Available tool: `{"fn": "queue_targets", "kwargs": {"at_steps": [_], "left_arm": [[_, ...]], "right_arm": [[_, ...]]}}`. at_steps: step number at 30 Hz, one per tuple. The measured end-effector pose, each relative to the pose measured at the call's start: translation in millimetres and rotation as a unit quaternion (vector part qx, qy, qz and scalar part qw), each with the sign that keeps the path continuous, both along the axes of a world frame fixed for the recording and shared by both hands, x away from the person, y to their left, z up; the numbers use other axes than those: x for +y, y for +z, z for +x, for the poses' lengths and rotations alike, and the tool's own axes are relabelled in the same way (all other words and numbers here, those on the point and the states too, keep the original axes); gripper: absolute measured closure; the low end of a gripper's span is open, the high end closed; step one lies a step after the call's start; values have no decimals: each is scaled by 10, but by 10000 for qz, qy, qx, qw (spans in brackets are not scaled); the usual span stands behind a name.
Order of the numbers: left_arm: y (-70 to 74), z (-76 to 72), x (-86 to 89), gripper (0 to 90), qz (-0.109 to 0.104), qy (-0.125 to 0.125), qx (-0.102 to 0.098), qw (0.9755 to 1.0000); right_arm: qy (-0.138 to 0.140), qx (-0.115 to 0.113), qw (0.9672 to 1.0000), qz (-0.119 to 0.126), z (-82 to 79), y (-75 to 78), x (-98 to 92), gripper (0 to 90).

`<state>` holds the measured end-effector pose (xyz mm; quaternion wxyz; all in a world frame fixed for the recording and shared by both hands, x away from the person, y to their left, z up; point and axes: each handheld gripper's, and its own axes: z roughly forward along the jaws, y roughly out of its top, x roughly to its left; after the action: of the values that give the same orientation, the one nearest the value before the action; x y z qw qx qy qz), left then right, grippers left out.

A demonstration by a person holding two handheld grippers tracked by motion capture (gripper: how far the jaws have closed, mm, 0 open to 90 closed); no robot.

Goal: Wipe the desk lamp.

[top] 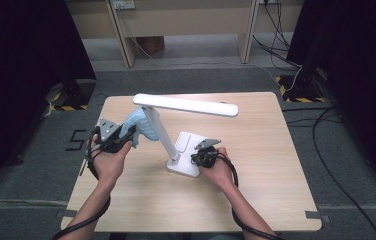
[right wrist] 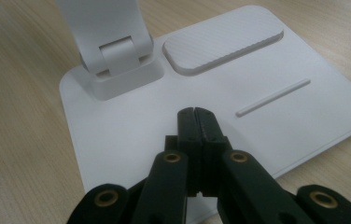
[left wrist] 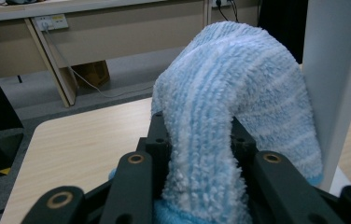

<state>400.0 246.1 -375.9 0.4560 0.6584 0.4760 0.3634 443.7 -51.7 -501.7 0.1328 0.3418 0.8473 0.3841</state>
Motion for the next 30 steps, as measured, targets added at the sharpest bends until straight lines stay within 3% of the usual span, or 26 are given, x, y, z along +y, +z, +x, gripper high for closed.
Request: {"fn": "queue_targets", "kwargs": {"at_steps": [5,12,19,30], "left_arm": [[81,54,-61,690,-18,40,-107,9999],[253,20,-89,691,-139,36,-302,9994],[334,-50,-150,689,-210,-47,-320,9993],[355,-190,-269,688,46,-148,-425,9990]], "right_arm": [[-14,-3,10000,48,3,-7,-5,900],[-28,-11,10000,53,9,-10,7,900],[-33,-49,10000,45,12,-13,11,900],[-50,-38,10000,71,10,-17,10,900]]}}
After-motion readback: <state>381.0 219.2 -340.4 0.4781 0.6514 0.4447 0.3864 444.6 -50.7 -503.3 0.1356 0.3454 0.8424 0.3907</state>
